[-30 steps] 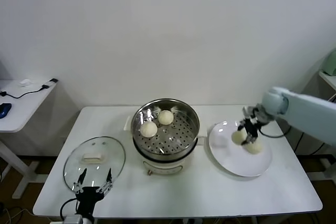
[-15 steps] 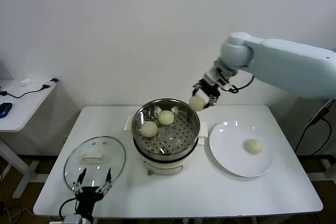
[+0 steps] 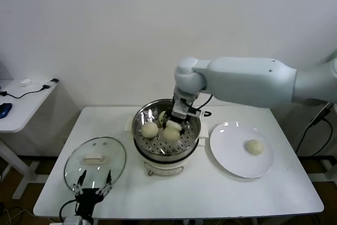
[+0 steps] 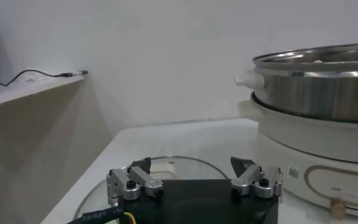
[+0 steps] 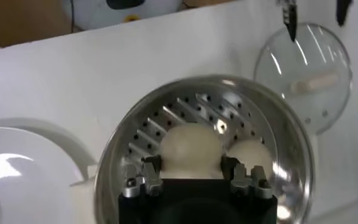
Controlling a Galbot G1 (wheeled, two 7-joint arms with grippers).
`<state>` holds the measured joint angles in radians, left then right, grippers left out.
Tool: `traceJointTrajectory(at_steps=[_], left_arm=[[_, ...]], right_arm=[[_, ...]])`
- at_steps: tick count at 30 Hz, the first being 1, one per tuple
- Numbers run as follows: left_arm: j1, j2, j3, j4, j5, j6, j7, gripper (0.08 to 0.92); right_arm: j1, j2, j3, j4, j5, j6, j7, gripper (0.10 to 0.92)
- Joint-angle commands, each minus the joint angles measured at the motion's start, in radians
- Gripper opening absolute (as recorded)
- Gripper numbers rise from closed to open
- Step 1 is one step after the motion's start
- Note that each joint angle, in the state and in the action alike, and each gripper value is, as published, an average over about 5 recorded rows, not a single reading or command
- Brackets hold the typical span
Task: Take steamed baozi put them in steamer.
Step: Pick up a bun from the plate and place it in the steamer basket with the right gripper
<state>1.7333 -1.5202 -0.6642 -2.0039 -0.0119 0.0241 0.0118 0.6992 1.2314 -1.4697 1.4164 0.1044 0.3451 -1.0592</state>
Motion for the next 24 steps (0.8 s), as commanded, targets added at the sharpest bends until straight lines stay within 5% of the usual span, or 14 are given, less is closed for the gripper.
traceJointTrajectory(at_steps=[1,11,17,24], left_arm=[[0.003,-0.001,-0.001,0.001,0.001,-0.002,-0.001,0.823],[0.003,0.001,-0.003,0.005,0.0,-0.005,-0.002,0.823],[0.001,0.001,-0.003,0.007,-0.002,-0.006,-0.003,0.823],[0.001,0.001,-0.003,0.007,-0.001,-0.006,-0.002,0.823]], right_arm=[[-0.106,0.107,-0.016,-0.091,-0.078,0.087,0.017,0.646],[-0.139,0.144,-0.014,-0.165,-0.049,0.104,0.023,0.674],[-0.134,0.146,-0.009,-0.187,-0.026,0.132,0.048,0.793],[-0.022,0.098,-0.003,-0.168,0.067,0.182,-0.049,0.822]])
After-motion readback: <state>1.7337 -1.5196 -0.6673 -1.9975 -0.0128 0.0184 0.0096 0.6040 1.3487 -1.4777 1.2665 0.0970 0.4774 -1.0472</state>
